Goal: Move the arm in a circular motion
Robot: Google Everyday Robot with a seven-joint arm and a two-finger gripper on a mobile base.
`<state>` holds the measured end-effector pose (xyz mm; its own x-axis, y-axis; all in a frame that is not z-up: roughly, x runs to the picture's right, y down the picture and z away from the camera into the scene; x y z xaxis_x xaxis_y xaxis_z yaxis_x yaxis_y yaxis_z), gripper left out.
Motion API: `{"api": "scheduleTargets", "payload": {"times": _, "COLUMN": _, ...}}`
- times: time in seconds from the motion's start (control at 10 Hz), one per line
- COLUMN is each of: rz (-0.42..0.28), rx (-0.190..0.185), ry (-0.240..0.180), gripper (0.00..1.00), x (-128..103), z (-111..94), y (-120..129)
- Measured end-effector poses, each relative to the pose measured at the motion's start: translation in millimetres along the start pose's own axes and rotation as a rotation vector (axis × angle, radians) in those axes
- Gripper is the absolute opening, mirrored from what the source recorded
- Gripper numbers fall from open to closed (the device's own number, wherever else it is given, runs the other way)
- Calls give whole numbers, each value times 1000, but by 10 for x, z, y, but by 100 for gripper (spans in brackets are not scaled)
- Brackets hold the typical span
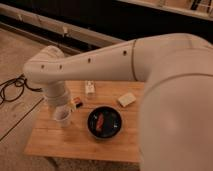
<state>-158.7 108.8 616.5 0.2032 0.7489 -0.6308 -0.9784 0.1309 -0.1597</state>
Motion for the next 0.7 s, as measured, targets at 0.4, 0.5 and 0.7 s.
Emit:
{"api": "scheduleTargets", "payload": {"times": 0.4, "rz": 422, "rx": 43, "ry": -39, "gripper": 65, "x": 655, "z": -233, "y": -1368}}
{"api": "scheduleTargets", "payload": {"times": 0.5, "rz": 492, "rx": 47, "ry": -42, "gripper": 65, "x": 768, "z": -285, "y": -1643}}
{"api": "scheduleTargets", "payload": {"times": 0.7, "rz": 625, "rx": 54, "ry": -46, "gripper": 65, "x": 958, "z": -431, "y": -2327}}
